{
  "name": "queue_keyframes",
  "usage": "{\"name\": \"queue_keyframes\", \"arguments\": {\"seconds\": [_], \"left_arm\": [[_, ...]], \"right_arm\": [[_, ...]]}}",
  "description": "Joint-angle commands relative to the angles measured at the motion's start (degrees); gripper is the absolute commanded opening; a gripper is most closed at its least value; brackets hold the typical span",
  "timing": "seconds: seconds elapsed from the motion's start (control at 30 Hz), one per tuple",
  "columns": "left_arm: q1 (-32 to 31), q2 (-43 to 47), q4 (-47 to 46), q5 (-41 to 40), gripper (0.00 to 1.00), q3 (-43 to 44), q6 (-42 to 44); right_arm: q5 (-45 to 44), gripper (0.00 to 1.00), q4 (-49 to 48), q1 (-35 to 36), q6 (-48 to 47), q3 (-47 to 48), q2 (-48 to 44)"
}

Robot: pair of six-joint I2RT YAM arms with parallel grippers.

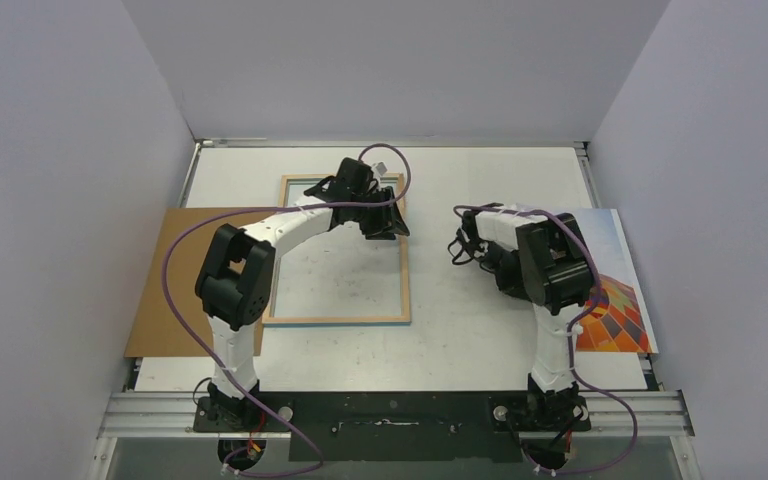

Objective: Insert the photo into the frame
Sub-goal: Move the photo to the center of the board.

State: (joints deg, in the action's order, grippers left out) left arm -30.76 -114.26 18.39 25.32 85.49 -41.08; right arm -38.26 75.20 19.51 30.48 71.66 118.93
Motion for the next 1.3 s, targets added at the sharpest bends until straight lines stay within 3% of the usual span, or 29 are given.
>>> {"name": "queue_keyframes", "arguments": {"seconds": [0.0, 0.17, 0.33, 0.6, 0.77, 1.17, 1.27], "left_arm": [[1.2, 7.4, 4.5, -5.8, 0.42, 4.4, 3.4], [2.7, 13.4, 12.6, -17.3, 0.42, 6.2, 5.6], [5.1, 21.4, 19.1, -29.2, 0.43, 6.3, 5.2], [6.4, 38.6, 26.7, -52.0, 0.45, 6.4, 4.1], [6.3, 47.4, 27.8, -59.7, 0.46, 6.5, 5.1], [6.3, 53.7, 27.2, -60.0, 0.47, 5.5, 7.8], [6.3, 53.3, 27.6, -59.5, 0.47, 5.9, 7.5]], "right_arm": [[6.9, 0.00, 1.3, 0.4, -1.1, 7.6, -10.7], [20.6, 0.00, 0.3, 0.7, -1.1, 21.4, -14.0], [29.1, 0.00, -1.8, 4.5, -1.2, 34.6, -9.8], [39.8, 0.00, -4.8, 19.8, -1.2, 57.3, 6.5], [48.7, 0.00, -11.1, 29.3, 1.3, 66.5, 16.1], [67.9, 0.00, -45.5, 40.9, 4.5, 55.9, 17.1], [68.7, 0.00, -48.1, 42.1, 6.5, 56.8, 18.8]]}}
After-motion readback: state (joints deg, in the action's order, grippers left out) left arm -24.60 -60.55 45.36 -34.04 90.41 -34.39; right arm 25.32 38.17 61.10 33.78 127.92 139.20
